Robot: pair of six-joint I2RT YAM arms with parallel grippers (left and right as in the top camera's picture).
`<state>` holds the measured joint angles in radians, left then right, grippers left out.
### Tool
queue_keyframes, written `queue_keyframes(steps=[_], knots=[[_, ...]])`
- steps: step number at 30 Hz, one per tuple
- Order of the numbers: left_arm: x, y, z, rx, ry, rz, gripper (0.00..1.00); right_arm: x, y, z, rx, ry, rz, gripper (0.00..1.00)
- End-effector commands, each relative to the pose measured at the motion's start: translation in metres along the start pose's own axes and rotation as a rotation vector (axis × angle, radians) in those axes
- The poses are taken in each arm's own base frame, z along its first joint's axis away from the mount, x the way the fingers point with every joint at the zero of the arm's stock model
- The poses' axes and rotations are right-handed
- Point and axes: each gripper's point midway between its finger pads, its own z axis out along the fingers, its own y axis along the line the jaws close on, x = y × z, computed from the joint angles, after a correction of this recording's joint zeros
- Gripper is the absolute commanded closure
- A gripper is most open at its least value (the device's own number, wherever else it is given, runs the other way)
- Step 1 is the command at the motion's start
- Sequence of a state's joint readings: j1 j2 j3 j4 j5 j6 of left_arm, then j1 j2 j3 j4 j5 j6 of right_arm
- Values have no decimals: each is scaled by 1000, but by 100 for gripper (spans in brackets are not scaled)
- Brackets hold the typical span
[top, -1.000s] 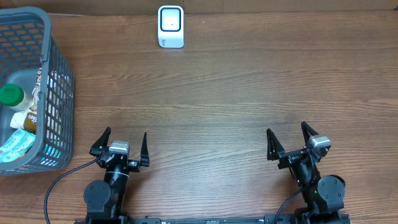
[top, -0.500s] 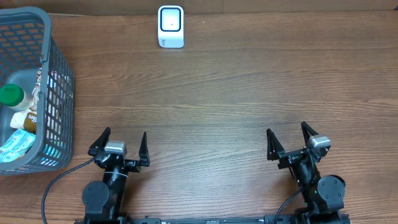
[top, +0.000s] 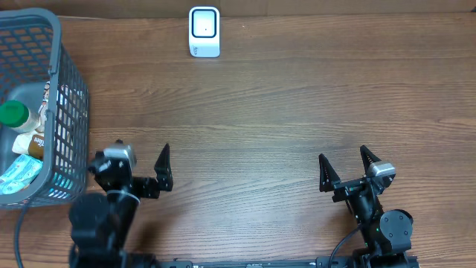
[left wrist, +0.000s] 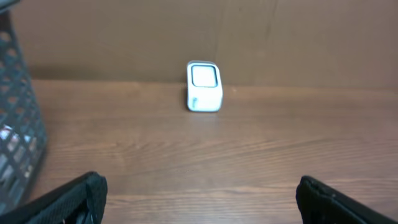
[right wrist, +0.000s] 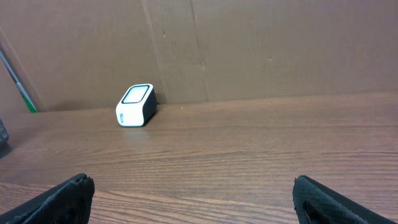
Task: Scan the item barcode
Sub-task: 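Move the left gripper over the basket toward the green-capped jar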
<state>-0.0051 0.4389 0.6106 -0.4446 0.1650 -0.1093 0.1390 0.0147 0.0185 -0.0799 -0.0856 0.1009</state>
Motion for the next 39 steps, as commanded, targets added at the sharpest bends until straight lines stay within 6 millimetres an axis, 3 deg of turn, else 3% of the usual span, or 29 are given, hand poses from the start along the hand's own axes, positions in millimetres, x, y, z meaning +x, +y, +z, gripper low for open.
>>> queue_keyframes(steps=[1,9,13,25,28,31,39], knots=[[-32,-16,1,65,54,-46,1,1,-1,0,5,-7,0,0],[-65,-19,15,26,424,-123,0,1,-1,0,5,-7,0,0],[-77,-38,15,114,561,-179,0,1,-1,0,5,-7,0,0],[-50,-33,53,107,754,-245,0,1,-1,0,5,-7,0,0],[-56,-19,64,32,725,-262,6,1,-1,0,5,-7,0,0],[-80,13,68,-128,667,-295,7,1,-1,0,5,-7,0,0],[-153,108,50,-478,491,-319,0,1,-1,0,5,-7,0,0]])
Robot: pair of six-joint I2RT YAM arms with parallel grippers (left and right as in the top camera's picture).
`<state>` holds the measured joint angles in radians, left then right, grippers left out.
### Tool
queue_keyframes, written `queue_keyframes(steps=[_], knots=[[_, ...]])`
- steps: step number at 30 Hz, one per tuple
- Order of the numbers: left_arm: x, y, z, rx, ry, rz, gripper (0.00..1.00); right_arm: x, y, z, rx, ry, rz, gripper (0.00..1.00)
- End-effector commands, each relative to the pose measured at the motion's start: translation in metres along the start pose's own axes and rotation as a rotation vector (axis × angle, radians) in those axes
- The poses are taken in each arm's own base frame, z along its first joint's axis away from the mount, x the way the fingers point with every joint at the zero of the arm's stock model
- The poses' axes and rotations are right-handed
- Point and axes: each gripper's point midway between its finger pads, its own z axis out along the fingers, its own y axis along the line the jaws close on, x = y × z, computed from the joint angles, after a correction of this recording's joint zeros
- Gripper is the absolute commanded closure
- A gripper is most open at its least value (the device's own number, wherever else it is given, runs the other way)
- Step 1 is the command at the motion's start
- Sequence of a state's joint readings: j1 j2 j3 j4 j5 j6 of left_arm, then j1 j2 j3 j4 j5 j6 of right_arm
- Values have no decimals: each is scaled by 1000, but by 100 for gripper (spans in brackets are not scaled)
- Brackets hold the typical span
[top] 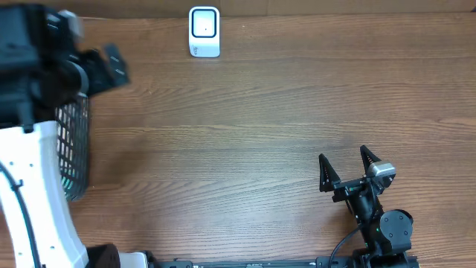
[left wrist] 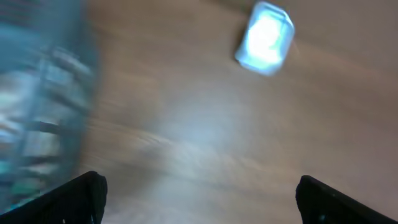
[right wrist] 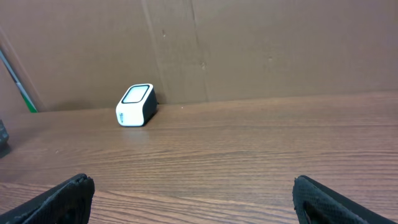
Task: Scan the item barcode
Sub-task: 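Move the left gripper over the basket toward the green-capped jar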
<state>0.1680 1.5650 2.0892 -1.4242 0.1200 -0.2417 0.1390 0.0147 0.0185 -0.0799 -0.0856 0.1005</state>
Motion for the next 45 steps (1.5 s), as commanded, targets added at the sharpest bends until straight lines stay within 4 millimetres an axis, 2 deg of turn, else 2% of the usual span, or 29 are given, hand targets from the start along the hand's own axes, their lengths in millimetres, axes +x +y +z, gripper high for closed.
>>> queue_keyframes(steps=[1,5,9,12,17,23,29,33,41,45], knots=[[-36,52,-16,-202,-119,-88,0,1,-1,0,5,-7,0,0],[-54,107,-21,-364,-192,-241,1,1,-1,0,5,-7,0,0],[-54,153,-17,-466,-203,-406,1,1,-1,0,5,-7,0,0],[-53,179,-6,-495,-179,-456,0,1,-1,0,5,-6,0,0],[-42,221,24,-555,-86,-495,0,1,-1,0,5,-7,0,0],[-25,263,76,-599,53,-525,4,1,-1,0,5,-7,0,0],[-11,287,129,-592,173,-476,9,1,-1,0,5,-7,0,0],[-5,296,157,-578,210,-463,7,1,-1,0,5,-7,0,0],[-10,309,186,-571,208,-385,0,1,-1,0,5,-7,0,0],[-4,318,195,-592,232,-359,0,1,-1,0,5,-7,0,0]])
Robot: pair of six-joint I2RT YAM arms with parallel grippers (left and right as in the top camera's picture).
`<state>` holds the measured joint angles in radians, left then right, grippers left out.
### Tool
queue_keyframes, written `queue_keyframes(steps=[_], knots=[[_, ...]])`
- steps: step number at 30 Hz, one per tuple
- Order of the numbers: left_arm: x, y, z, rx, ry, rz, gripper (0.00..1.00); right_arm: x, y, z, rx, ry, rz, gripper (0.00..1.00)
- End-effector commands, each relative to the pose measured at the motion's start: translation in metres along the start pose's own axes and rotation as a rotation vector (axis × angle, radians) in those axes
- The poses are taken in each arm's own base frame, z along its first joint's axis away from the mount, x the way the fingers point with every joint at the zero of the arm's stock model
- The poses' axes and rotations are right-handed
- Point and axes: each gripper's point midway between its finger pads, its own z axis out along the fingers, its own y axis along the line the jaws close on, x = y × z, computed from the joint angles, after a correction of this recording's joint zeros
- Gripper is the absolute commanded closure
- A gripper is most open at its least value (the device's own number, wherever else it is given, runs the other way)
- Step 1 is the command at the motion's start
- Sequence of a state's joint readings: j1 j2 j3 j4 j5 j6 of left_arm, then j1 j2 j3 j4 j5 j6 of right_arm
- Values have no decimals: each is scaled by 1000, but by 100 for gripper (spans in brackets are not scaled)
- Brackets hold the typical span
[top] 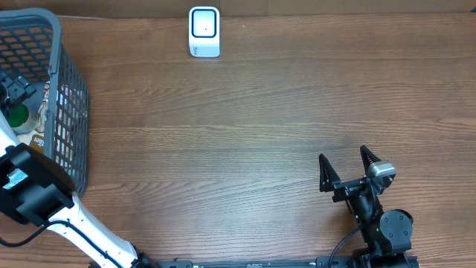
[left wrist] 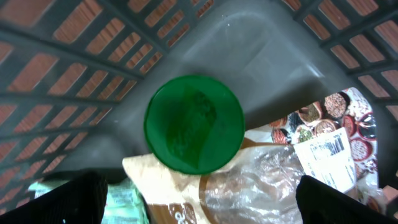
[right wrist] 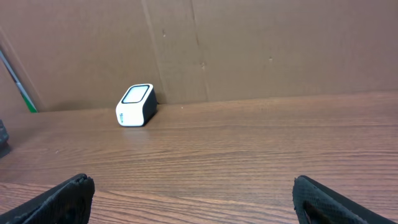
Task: Scan the item barcode
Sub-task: 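Move the left gripper over the basket toward the green-capped jar, then grasp the green-capped jar with the left gripper and lift it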
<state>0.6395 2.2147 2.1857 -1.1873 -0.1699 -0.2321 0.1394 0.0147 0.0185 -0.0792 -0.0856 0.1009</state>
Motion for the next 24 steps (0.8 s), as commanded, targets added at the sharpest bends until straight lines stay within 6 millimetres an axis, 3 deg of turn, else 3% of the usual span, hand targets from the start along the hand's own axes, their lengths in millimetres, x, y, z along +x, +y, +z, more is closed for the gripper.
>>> queue_keyframes(steps=[1,6,11,16,24], knots=[[3,6,18,-33,26,45,0,1,-1,0,5,-6,0,0],[8,16,37,-98,57,29,1,1,-1,0,5,-6,0,0],[7,23,41,-140,52,28,0,1,-1,0,5,-6,0,0],[6,22,44,-137,50,27,0,1,-1,0,5,-6,0,0],[14,20,68,-145,89,39,0,1,-1,0,5,-6,0,0]])
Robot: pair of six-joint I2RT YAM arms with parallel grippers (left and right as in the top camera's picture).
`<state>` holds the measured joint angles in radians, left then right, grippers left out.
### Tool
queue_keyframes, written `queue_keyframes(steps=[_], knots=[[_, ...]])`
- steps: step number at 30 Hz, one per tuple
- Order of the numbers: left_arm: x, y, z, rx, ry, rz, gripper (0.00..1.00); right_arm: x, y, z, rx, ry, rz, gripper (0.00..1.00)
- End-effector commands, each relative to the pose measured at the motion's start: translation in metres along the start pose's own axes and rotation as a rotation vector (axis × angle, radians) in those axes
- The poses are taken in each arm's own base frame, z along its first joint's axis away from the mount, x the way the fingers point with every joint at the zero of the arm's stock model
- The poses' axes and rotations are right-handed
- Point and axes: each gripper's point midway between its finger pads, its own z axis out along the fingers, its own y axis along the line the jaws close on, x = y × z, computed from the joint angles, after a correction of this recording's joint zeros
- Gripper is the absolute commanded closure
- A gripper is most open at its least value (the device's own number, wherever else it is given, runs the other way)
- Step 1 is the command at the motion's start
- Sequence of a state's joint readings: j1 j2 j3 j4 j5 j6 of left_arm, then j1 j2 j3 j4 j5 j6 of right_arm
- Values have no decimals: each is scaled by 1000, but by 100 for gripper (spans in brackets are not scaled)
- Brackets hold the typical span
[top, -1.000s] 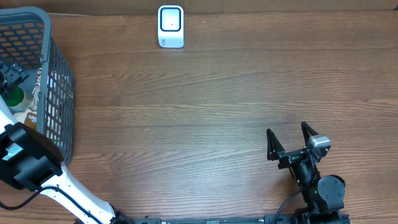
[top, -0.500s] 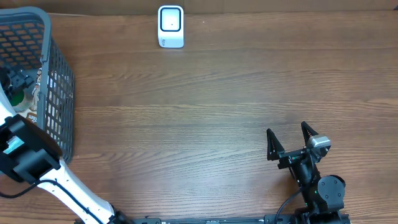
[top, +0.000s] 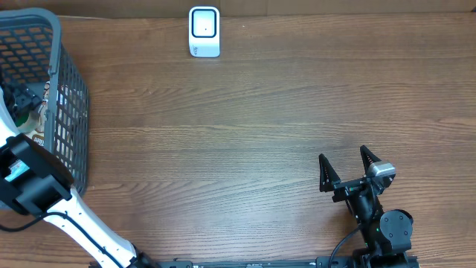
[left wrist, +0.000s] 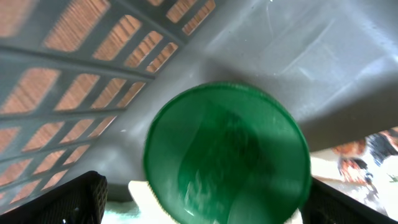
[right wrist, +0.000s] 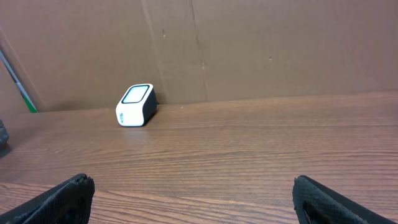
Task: Scan the item barcode
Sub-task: 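Grasp the green-capped jar with the left gripper and lift it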
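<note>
A bottle's round green cap point(left wrist: 227, 155) fills the left wrist view, standing in the grey mesh basket point(top: 56, 45). My left gripper point(left wrist: 205, 208) is open inside the basket, directly above the cap, with a fingertip on either side of it. From overhead the left gripper point(top: 22, 98) hides most of the cap. The white barcode scanner point(top: 204, 31) stands at the table's far edge and also shows in the right wrist view as the scanner point(right wrist: 135, 105). My right gripper point(top: 348, 170) rests open and empty at the front right.
The basket also holds a printed food packet point(left wrist: 373, 146) next to the bottle and other packets under it. Its mesh wall point(left wrist: 93, 62) stands close round the left gripper. A cardboard wall point(right wrist: 249, 43) backs the wooden table point(top: 260, 134).
My left gripper has come down closer to the green cap, which now looks much larger in the wrist view. The right arm has not moved.
My left gripper first rested open at the table's front left, beside the basket. Then it was raised near the basket's far corner. Then it was inside the basket above the green cap, and now sits closer over it. The right gripper stayed still throughout.
</note>
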<state>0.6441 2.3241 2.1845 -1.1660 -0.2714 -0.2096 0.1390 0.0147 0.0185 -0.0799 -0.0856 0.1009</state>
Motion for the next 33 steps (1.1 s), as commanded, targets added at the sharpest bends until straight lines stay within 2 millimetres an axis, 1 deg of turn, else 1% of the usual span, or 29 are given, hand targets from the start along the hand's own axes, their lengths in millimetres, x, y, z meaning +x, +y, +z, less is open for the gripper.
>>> queue_keyframes(steps=[1,10,14,18,23,25,29,33], knots=[[2,3,20,-24,22,1,0,1,-1,0,5,-7,0,0],[-8,-4,23,9,-21,-13,1,1,-1,0,5,-7,0,0],[-14,-8,24,29,-42,-19,3,1,-1,0,5,-7,0,0],[-14,-16,26,69,-46,-21,5,1,-1,0,5,-7,0,0],[-9,-17,34,68,-33,-18,7,1,-1,0,5,-7,0,0],[-5,-17,37,66,-23,-15,9,1,-1,0,5,-7,0,0],[-5,-17,37,66,-21,-15,14,1,-1,0,5,-7,0,0],[-3,-17,37,64,-16,-13,24,1,-1,0,5,-7,0,0]])
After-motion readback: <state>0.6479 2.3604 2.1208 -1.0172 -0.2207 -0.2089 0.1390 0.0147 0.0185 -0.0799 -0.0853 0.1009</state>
